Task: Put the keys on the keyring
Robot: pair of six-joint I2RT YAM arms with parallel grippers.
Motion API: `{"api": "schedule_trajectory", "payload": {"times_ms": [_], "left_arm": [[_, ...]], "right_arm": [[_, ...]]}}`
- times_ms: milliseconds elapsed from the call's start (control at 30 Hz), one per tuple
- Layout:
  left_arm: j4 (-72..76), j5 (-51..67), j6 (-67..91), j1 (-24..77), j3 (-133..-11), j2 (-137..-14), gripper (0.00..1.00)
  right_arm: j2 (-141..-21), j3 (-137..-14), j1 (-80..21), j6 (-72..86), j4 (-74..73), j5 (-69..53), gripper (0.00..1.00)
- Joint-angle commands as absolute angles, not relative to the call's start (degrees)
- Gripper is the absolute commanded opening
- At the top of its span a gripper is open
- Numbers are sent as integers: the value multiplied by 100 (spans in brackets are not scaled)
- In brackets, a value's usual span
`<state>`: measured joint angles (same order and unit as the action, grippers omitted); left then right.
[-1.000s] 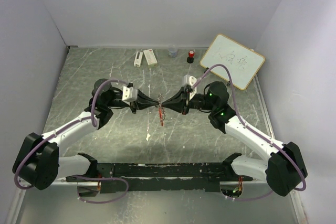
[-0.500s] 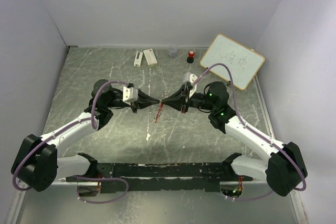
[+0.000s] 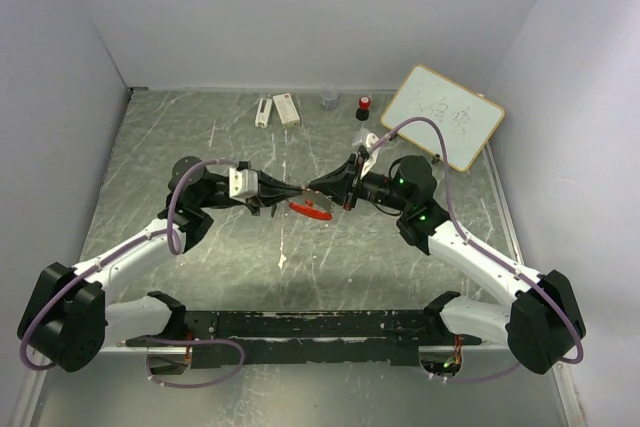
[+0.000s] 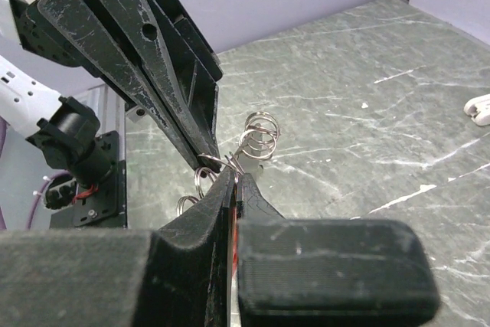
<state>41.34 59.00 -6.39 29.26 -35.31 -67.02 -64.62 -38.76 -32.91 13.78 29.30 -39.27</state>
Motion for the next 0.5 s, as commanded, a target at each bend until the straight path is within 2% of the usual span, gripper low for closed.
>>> {"api": "schedule_trajectory", "payload": {"times_ms": [0,467], "left_arm": [[4584,6062,-602,2988,-3407,-6483,7],[4866,5525,-553,2988,-3147,-6207,7]], "right_arm": [[-6492,-3929,-3243,1519,3057,-3458,0],[-6210,-3806,-3241,1499,2858,-3092,0]]}}
